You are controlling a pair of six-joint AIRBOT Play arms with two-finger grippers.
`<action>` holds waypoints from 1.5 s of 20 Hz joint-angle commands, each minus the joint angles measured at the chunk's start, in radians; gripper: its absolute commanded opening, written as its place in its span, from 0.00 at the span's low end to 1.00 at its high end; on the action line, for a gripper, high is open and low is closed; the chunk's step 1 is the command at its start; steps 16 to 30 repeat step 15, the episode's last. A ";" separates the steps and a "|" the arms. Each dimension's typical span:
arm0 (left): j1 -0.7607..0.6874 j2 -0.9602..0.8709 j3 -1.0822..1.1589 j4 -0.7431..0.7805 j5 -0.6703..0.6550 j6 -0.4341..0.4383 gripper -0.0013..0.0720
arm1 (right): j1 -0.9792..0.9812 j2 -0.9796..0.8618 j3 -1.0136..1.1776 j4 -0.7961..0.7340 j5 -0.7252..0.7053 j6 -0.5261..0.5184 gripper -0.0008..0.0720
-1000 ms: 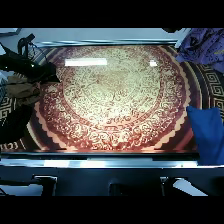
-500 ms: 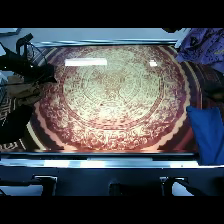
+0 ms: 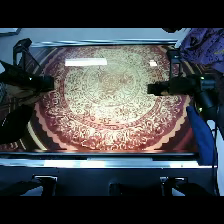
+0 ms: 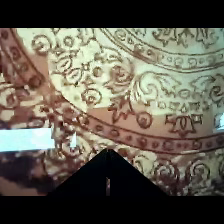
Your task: Fold the clothes and pants, and hang the long-sleeved shirts on hangers.
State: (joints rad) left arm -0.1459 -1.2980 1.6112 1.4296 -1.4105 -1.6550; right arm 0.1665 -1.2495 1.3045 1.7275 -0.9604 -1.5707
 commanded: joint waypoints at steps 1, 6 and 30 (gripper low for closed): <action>-0.005 0.059 -0.059 0.057 -0.044 0.006 0.04 | 0.043 0.001 0.001 -0.013 -0.020 -0.004 0.05; -0.005 0.053 -0.059 0.056 -0.047 0.006 0.04 | 0.043 0.001 0.001 -0.018 -0.033 -0.004 0.05; -0.005 0.053 -0.059 0.056 -0.047 0.006 0.04 | 0.043 0.001 0.001 -0.018 -0.033 -0.004 0.05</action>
